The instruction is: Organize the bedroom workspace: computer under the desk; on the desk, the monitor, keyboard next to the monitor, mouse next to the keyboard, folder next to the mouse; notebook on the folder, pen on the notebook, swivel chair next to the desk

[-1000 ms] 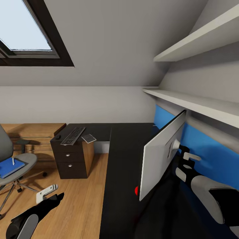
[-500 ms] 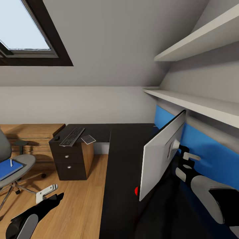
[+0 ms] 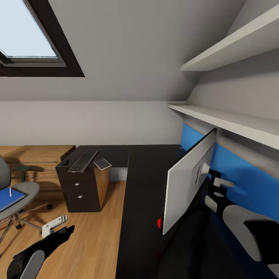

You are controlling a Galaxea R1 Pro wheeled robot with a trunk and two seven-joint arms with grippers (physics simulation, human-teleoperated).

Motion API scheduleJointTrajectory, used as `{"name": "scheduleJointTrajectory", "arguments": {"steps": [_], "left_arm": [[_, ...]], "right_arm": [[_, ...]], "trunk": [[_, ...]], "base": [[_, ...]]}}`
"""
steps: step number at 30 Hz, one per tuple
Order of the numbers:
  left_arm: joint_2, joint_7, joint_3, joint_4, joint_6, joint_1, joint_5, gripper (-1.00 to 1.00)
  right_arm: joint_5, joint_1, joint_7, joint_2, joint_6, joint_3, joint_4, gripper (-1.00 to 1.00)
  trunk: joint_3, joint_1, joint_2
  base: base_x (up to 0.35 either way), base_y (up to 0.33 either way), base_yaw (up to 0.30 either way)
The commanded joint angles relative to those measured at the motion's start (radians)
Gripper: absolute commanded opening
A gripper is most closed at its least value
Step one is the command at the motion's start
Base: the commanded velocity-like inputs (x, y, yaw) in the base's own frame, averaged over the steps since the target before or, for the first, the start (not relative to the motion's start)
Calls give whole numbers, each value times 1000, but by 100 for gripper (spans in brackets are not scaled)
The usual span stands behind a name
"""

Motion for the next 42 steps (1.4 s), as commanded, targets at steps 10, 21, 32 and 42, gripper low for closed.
{"name": "scheduleJointTrajectory", "arguments": {"steps": [10, 21, 32, 42], "left_arm": [[0, 9, 0, -1, 3, -1, 11, 100], [0, 9, 0, -1, 3, -1, 11, 100], [0, 9, 0, -1, 3, -1, 11, 100], [0, 9, 0, -1, 3, -1, 11, 100]], "right_arm": [[-25, 0, -4, 0, -4, 37, 7, -100], [-23, 0, -4, 0, -6, 37, 7, 100], [-24, 0, -4, 0, -5, 37, 7, 100], [-25, 0, -4, 1, -4, 38, 7, 100]], "trunk": [[-2, 1, 0], [-2, 1, 0], [-2, 1, 0], [-2, 1, 0]], "base": [[150, 0, 0], [5, 0, 0], [0, 0, 0], [0, 0, 0]]}}
